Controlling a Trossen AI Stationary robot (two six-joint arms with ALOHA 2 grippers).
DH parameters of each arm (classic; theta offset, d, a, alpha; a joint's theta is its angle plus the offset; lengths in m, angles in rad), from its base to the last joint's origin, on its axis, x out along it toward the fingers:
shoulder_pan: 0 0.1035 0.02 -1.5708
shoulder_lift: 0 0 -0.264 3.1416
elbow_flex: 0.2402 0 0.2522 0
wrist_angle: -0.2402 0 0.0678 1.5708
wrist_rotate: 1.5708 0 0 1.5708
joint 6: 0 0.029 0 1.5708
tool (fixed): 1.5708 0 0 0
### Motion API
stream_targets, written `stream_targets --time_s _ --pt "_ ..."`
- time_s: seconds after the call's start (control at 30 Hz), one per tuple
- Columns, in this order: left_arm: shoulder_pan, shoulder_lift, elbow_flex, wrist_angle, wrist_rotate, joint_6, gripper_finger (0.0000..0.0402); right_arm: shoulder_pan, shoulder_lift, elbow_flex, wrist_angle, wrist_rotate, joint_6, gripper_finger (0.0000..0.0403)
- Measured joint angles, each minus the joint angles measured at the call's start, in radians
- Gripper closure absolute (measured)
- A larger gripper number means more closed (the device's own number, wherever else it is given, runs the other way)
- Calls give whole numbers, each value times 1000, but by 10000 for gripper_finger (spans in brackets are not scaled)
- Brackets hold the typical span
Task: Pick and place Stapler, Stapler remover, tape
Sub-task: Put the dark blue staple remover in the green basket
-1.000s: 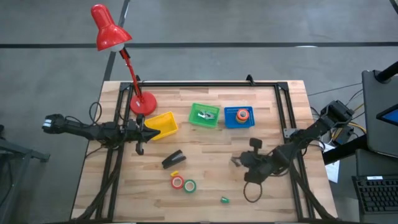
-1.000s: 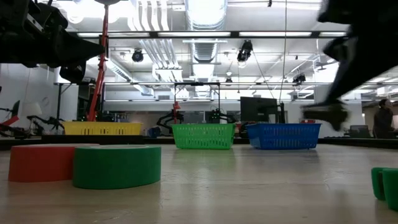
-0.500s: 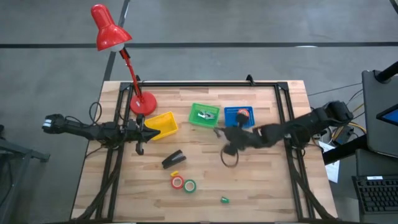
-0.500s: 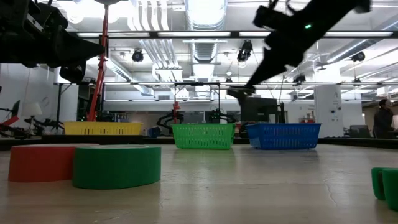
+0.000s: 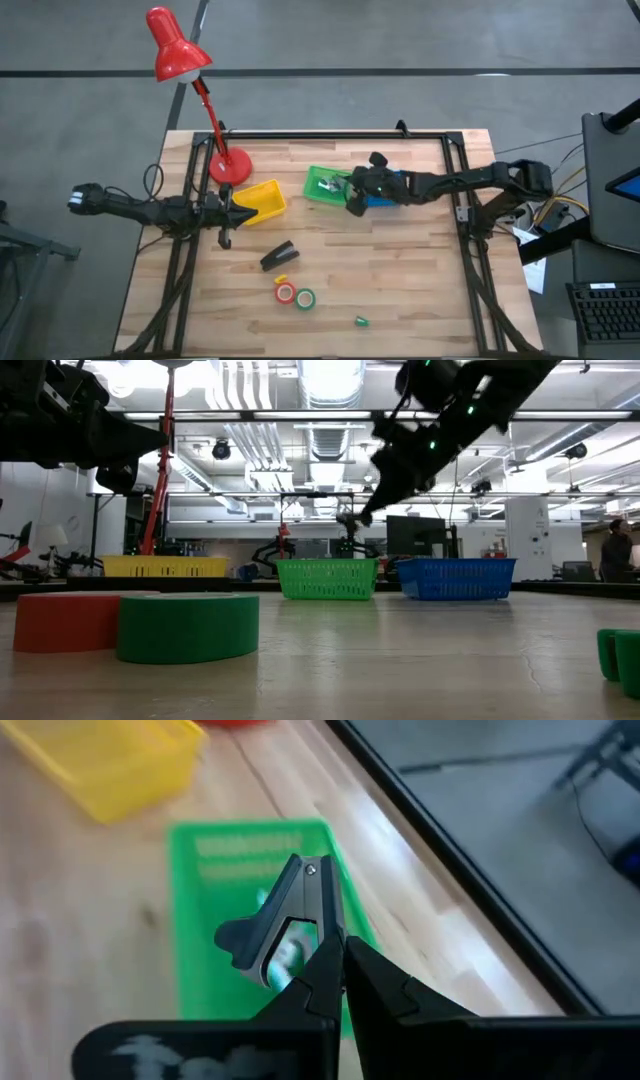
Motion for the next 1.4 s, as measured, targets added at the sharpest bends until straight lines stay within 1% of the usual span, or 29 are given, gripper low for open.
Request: stream_targets --time_s 0.13,0.33,0.77,1.1,1.2,1.4 --pt "0 0 0 0 0 0 392 -38 77 0 14 1 7 394" --pt "0 0 0 0 0 0 392 -45 155 0 72 11 16 394" --pt "0 0 0 0 0 0 392 -45 162 1 125 11 14 394" --pt "0 0 0 0 0 0 392 -43 161 1 123 4 21 393" --pt "0 0 0 0 0 0 392 -42 161 1 128 3 27 380" --pt "0 0 0 0 0 0 392 -43 158 1 157 3 33 328"
